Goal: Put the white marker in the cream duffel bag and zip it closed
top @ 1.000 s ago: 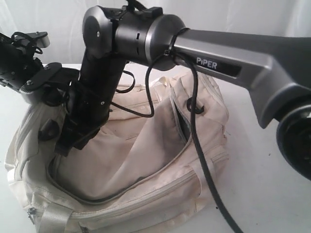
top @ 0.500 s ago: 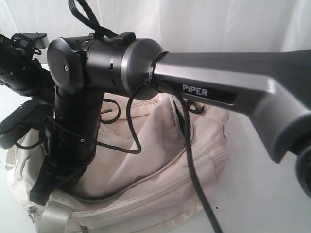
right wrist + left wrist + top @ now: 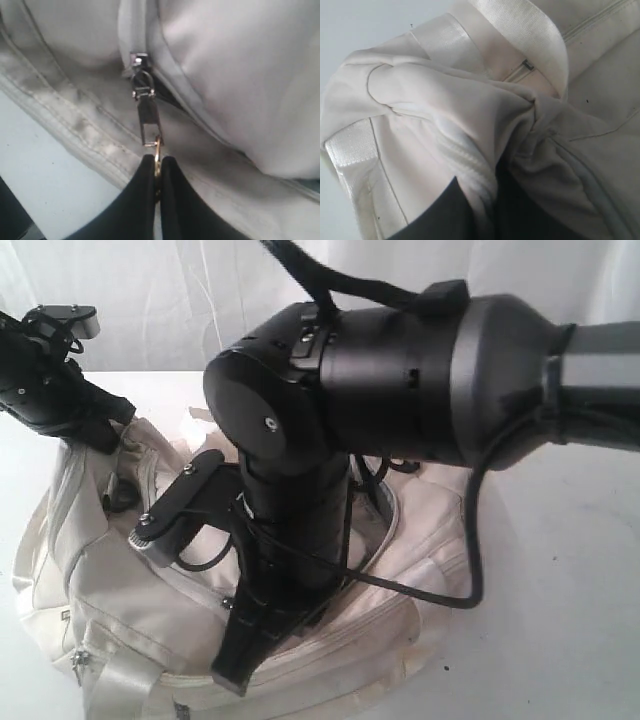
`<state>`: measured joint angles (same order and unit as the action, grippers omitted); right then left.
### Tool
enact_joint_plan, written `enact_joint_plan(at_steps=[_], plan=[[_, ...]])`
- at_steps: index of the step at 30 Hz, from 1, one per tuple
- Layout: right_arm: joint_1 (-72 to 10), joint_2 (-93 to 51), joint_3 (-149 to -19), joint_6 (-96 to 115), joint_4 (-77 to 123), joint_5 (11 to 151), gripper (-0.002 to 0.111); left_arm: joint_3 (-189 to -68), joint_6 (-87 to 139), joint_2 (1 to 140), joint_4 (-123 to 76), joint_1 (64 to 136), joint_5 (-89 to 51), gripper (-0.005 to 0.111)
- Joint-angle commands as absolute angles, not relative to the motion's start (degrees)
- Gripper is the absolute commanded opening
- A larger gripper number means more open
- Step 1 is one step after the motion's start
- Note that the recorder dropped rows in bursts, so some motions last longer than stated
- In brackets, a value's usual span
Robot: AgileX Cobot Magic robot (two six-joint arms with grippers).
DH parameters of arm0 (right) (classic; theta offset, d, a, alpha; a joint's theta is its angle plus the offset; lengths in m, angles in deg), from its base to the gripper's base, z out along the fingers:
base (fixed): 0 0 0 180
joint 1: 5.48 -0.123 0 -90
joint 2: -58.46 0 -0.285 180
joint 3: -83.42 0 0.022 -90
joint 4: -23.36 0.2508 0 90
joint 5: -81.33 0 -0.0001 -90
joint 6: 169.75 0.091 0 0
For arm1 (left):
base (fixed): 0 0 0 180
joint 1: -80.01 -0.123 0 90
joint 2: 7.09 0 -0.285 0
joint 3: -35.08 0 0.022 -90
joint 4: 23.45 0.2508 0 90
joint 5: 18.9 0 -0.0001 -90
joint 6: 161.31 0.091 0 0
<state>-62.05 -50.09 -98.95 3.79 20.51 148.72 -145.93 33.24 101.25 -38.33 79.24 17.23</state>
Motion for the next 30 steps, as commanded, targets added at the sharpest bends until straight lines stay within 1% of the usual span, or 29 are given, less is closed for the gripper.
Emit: enact_joint_plan(at_steps=[1,4,7,9,10,11,13,14,15,17,19,20,25,30], plan=[[-62.0,-45.1,-96.2,10.2,11.1,151.3,0.000,-146.1,33.8,101.3,-35.5,78.5,15.6,0.000],[-61.5,-40.9,-94.3,12.1,6.2,151.3,0.000,-146.1,33.9,101.3,-34.0,78.5,15.6,0.000],[-60.2,-38.5,-92.4,12.1,6.0,151.3,0.000,-146.1,33.5,101.3,-33.2,78.5,15.5,0.000],[-60.1,-38.2,-91.9,12.1,7.5,151.3,0.000,-146.1,33.5,100.7,-34.9,78.5,15.3,0.005],[-60.1,-38.2,-91.9,12.1,9.8,151.3,0.000,-146.2,35.2,99.9,-35.4,78.5,15.3,0.017],[-60.1,-38.2,-91.9,12.1,10.9,150.8,0.000,-146.5,36.5,99.3,-35.4,78.5,15.6,0.025],[-60.1,-38.2,-91.9,12.0,13.3,142.2,0.000,-148.2,38.4,96.9,-36.4,78.5,18.0,0.061],[-60.1,-38.2,-91.9,12.0,13.3,140.4,0.000,-148.4,41.5,96.1,-36.9,78.5,19.9,0.066],[-60.1,-38.2,-91.9,12.0,13.2,138.2,0.000,-148.4,51.4,94.3,-39.8,78.5,24.7,0.067],[-60.1,-38.2,-91.9,12.0,13.0,136.4,0.000,-148.4,69.3,91.7,-49.1,78.5,32.0,0.063],[-60.1,-38.3,-91.9,11.5,12.2,135.0,0.000,-148.4,79.4,89.2,-59.9,78.5,37.8,0.058],[-59.8,-38.3,-91.9,11.0,12.2,134.7,0.000,-148.4,82.8,88.3,-62.4,78.5,40.0,0.058],[-56.8,-38.6,-91.9,4.4,16.9,134.5,0.000,-148.1,87.1,85.6,-65.9,79.1,44.5,0.058],[-53.4,-38.6,-91.9,-2.9,23.8,135.1,0.000,-142.7,86.9,85.0,-73.1,84.0,40.9,0.058]])
